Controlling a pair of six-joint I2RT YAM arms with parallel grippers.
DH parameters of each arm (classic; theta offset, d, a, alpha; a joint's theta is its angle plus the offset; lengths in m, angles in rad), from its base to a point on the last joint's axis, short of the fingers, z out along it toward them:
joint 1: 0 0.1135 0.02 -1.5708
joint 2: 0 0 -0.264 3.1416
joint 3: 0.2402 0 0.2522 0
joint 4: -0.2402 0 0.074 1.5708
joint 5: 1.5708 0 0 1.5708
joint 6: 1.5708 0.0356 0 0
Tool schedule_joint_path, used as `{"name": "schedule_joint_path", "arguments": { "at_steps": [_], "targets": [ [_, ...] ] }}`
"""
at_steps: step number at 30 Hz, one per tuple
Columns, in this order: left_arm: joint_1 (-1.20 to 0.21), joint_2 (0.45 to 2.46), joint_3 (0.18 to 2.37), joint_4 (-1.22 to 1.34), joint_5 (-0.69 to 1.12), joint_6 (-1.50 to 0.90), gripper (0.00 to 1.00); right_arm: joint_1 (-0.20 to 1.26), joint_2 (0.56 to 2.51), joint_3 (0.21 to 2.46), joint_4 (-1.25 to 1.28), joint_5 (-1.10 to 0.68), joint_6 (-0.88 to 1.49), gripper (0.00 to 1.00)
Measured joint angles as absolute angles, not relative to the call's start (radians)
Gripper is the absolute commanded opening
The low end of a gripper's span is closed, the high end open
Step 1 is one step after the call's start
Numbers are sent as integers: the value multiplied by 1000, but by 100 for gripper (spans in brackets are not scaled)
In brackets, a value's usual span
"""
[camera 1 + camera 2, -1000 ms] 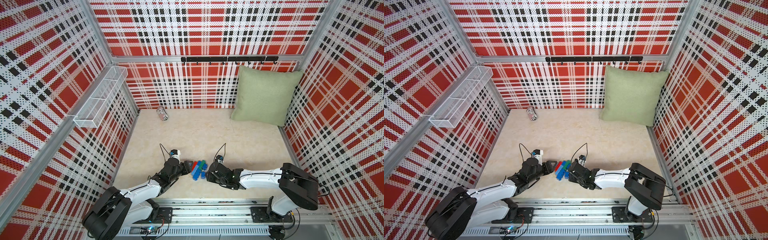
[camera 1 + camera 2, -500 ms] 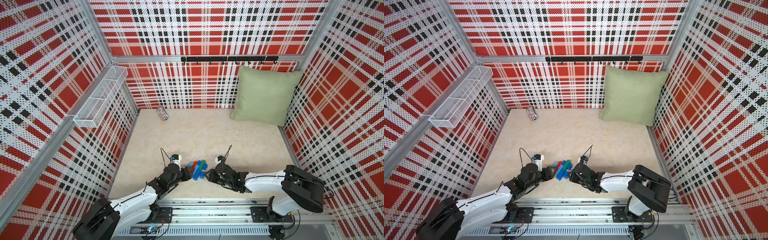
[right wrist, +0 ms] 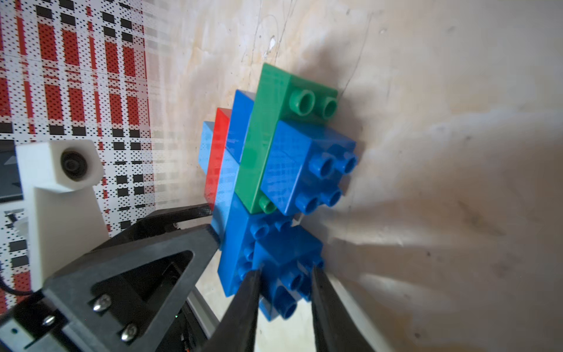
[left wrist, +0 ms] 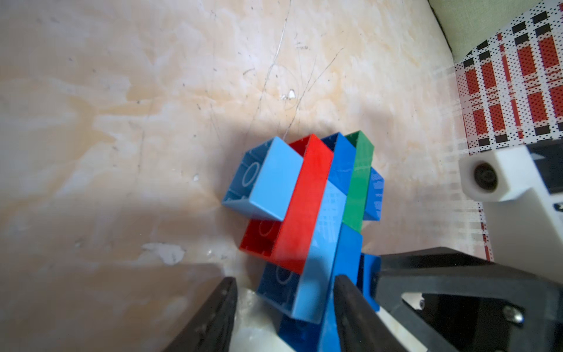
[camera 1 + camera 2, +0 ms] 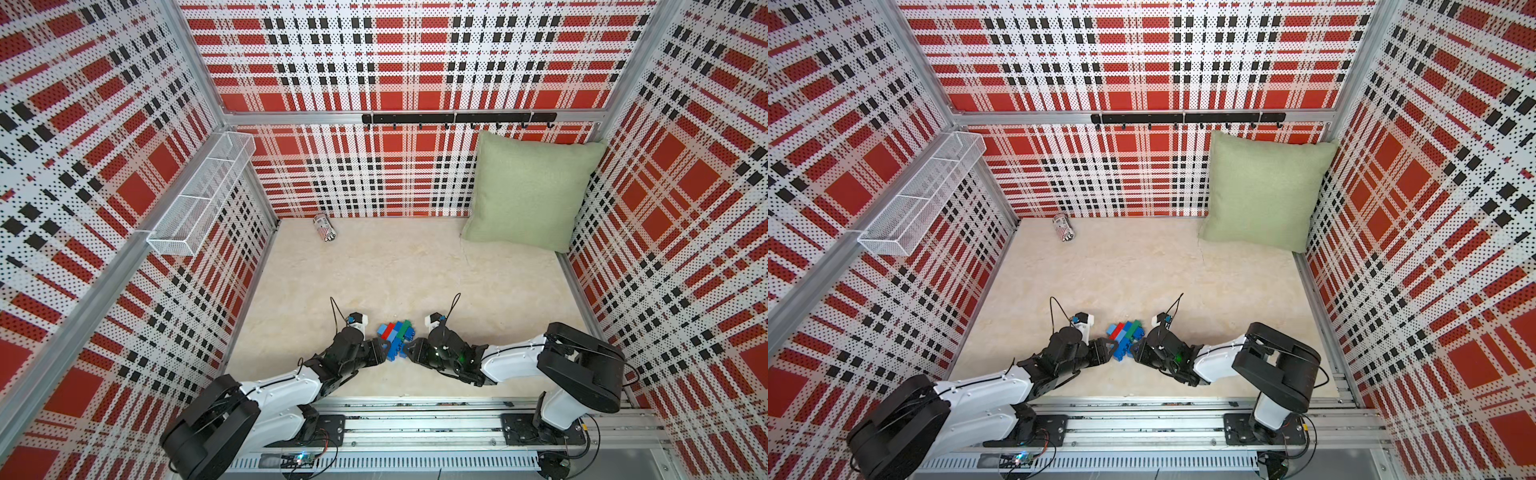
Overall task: Assemble a heart with lego
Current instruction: Assemble the lego brick with the lego brick.
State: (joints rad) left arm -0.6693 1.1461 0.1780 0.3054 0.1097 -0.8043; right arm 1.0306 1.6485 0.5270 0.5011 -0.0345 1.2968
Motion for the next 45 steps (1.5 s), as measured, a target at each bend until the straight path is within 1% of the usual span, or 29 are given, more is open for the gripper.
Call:
{"name": "schedule_joint_path", "arguments": {
  "at_steps": [7, 13, 19, 26, 35, 40, 45],
  "targets": [
    [-682, 1198, 205, 359, 115, -799, 54, 1025, 1663, 526, 544, -52, 1311, 29],
    [-702, 1203, 205, 378, 114, -810, 53, 1024, 1658, 519, 543, -53, 1312, 27],
    [-731, 1196, 205, 382, 101, -825, 52, 1024, 1624, 504, 523, -48, 1314, 28],
    [-701, 1187, 207, 377, 86, -822, 52, 1016, 1617, 501, 520, -53, 1311, 29],
    [-690, 1234, 245, 373, 74, -796, 52, 1010, 1617, 498, 507, -64, 1315, 30],
    [-679, 1224, 252, 363, 76, -788, 52, 1010, 1616, 490, 506, -67, 1325, 33],
    [-669, 1137, 252, 343, 73, -782, 53, 1010, 1596, 472, 505, -64, 1333, 37]
  ]
}}
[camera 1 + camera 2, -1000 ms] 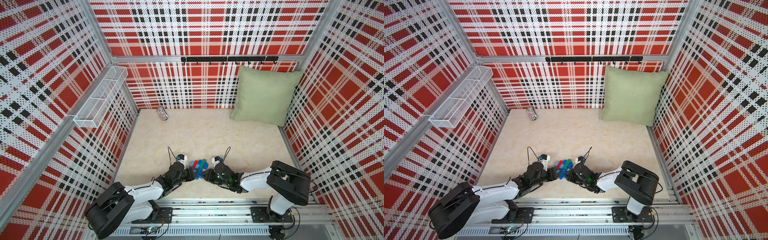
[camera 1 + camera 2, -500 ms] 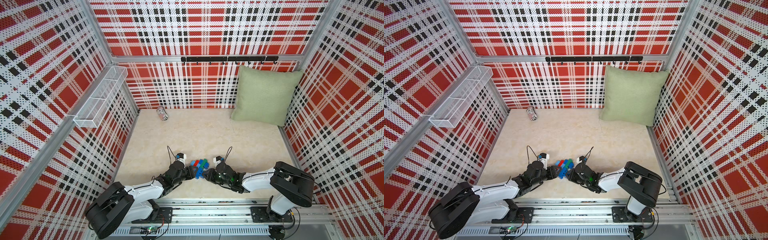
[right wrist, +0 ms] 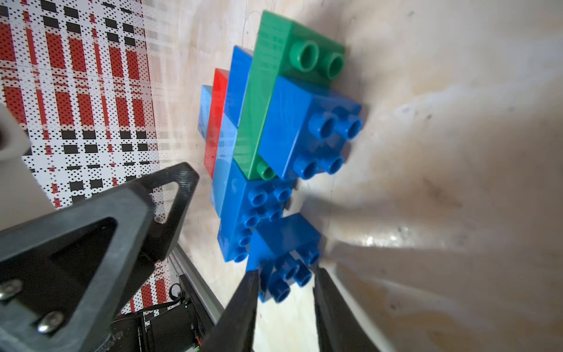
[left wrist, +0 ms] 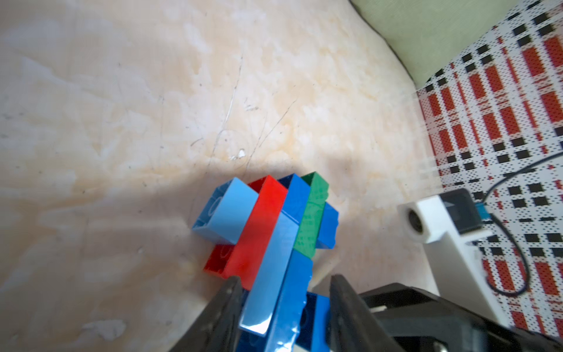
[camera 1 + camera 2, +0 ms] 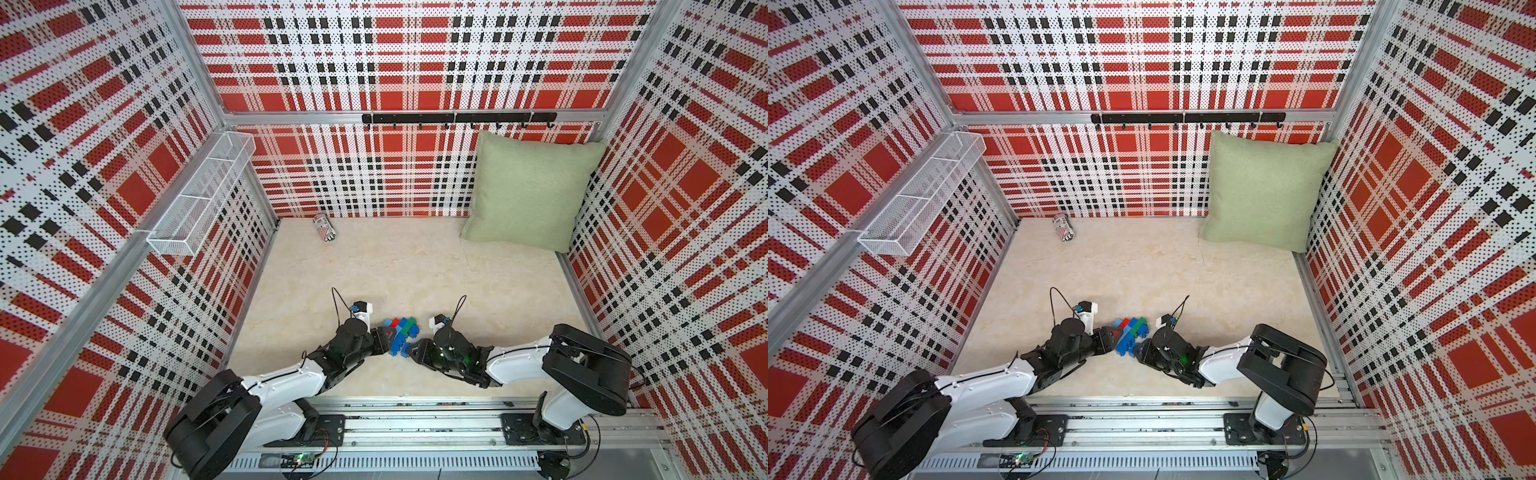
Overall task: Assemble a heart with lego
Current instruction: Assemble the lego brick with the lego brick.
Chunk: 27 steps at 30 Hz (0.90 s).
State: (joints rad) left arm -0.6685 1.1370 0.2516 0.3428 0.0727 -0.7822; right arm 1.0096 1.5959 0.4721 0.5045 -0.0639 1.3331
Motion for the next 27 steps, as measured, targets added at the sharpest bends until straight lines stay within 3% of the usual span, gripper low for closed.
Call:
{"name": "schedule_joint_path", "arguments": {
  "at_steps": [11, 27],
  "targets": [
    [-633, 1293, 318, 333, 104, -738, 52, 1009, 1591, 472, 535, -66, 1351, 34],
    [-675, 1314, 319, 346, 100, -728, 51, 1009, 1631, 472, 555, -69, 1356, 35]
  ]
}}
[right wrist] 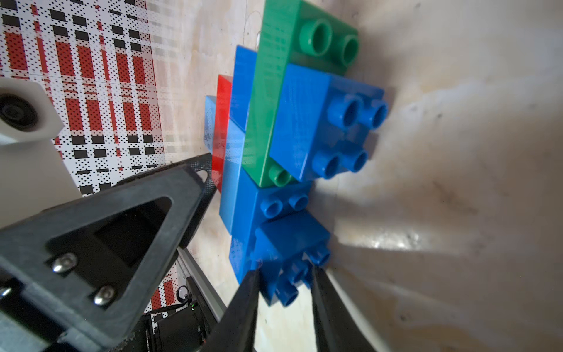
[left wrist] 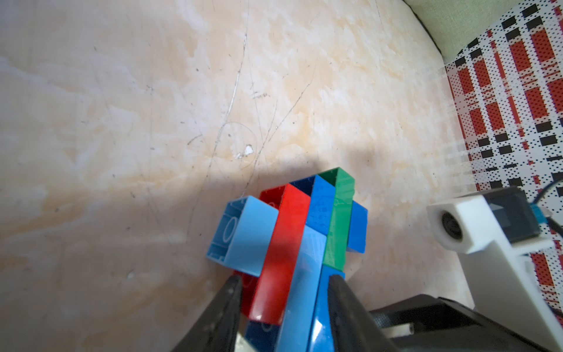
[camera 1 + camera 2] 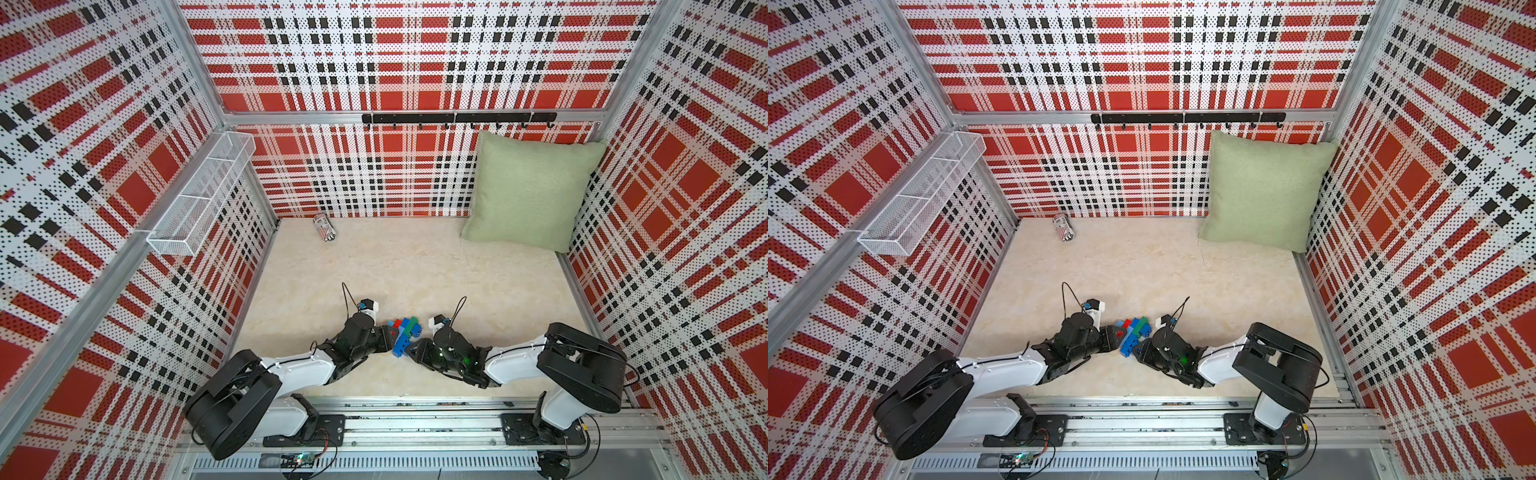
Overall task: Assemble a heart with lego
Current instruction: Assemble the lego brick with the lego brick.
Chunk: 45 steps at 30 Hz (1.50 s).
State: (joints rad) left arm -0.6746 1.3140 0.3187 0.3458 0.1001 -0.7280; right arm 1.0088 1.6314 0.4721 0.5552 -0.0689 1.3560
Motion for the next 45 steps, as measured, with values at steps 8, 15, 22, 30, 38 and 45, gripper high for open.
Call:
{"name": "schedule_joint_path", "arguments": {
  "at_steps": [8, 15, 22, 30, 38, 45],
  "targets": [
    [-666, 1316, 327, 329, 105, -696, 52, 993, 1579, 472, 510, -72, 1324, 43],
    [-647, 1316, 351, 314, 100, -673, 52, 974, 1557, 472, 487, -76, 1308, 36],
    [-656, 1347, 353, 314, 101, -673, 52, 972, 1594, 475, 499, -98, 1310, 31],
    [-709, 1348, 353, 314, 73, -680, 50, 972, 1607, 475, 510, -109, 1324, 29],
    [-716, 1352, 352, 309, 60, -658, 46, 972, 1608, 476, 517, -112, 1320, 29],
    [-720, 1369, 360, 300, 61, -619, 46, 972, 1608, 492, 486, -112, 1306, 27]
  ]
}}
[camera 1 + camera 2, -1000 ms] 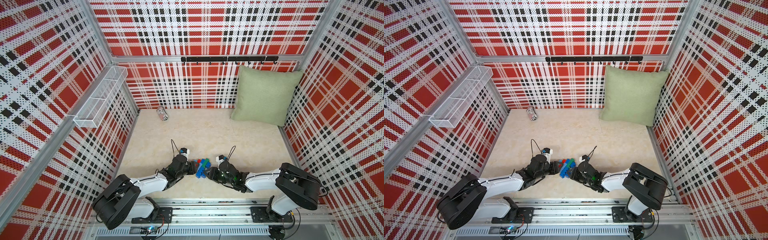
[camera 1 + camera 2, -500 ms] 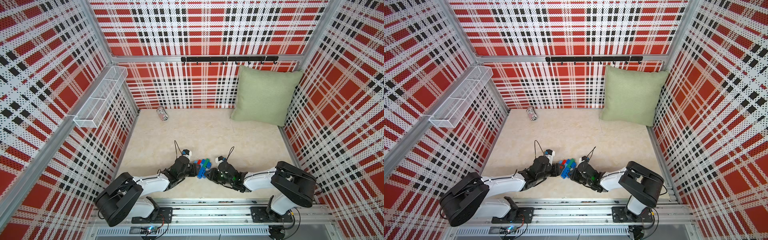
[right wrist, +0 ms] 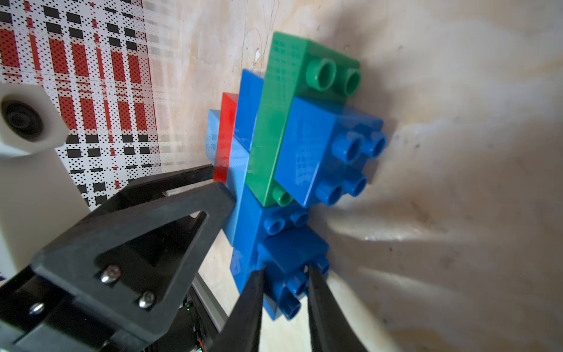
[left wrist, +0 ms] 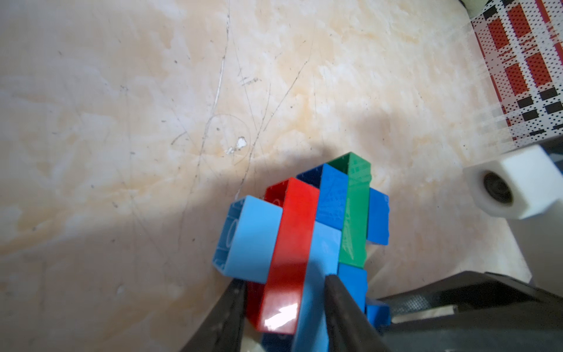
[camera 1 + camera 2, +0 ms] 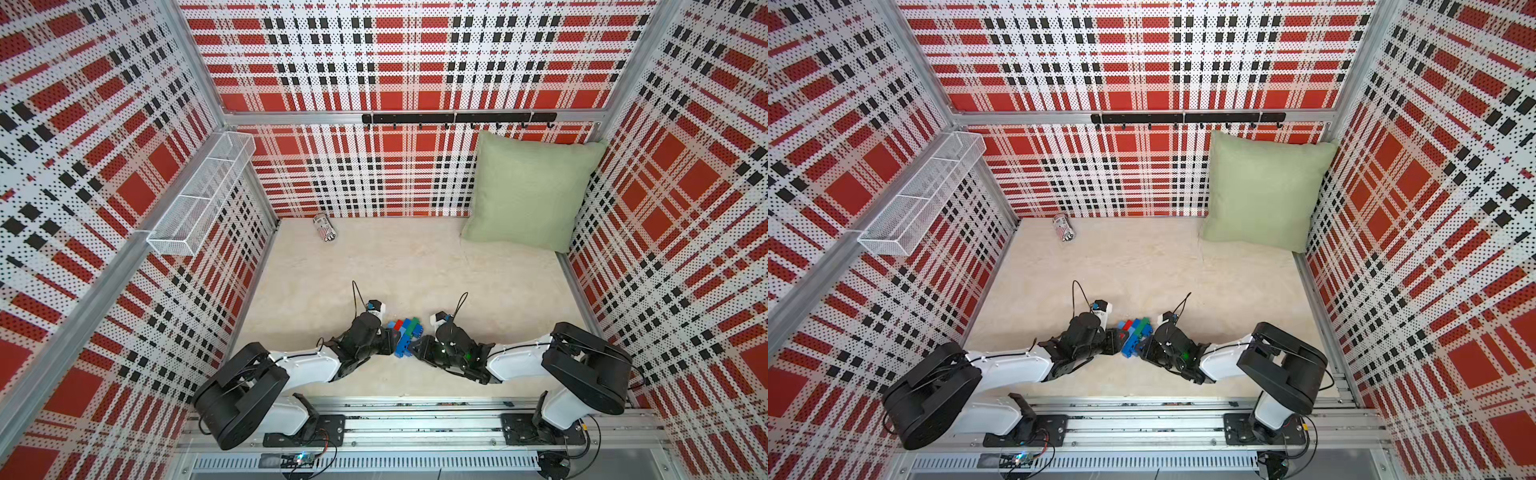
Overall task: Assemble a heart with lego
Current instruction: Assemble the lego brick with the lego brick.
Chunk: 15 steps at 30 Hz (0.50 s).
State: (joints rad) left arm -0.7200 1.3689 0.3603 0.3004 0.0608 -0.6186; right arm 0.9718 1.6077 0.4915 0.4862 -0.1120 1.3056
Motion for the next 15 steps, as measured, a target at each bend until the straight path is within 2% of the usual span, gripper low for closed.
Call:
{"name": "schedule_joint_path", "arguments": {
  "at_steps": [15],
  "targets": [
    [-792, 1342, 340, 299, -73, -716, 45, 997, 1604, 537, 402, -93, 1344, 27]
  ]
}}
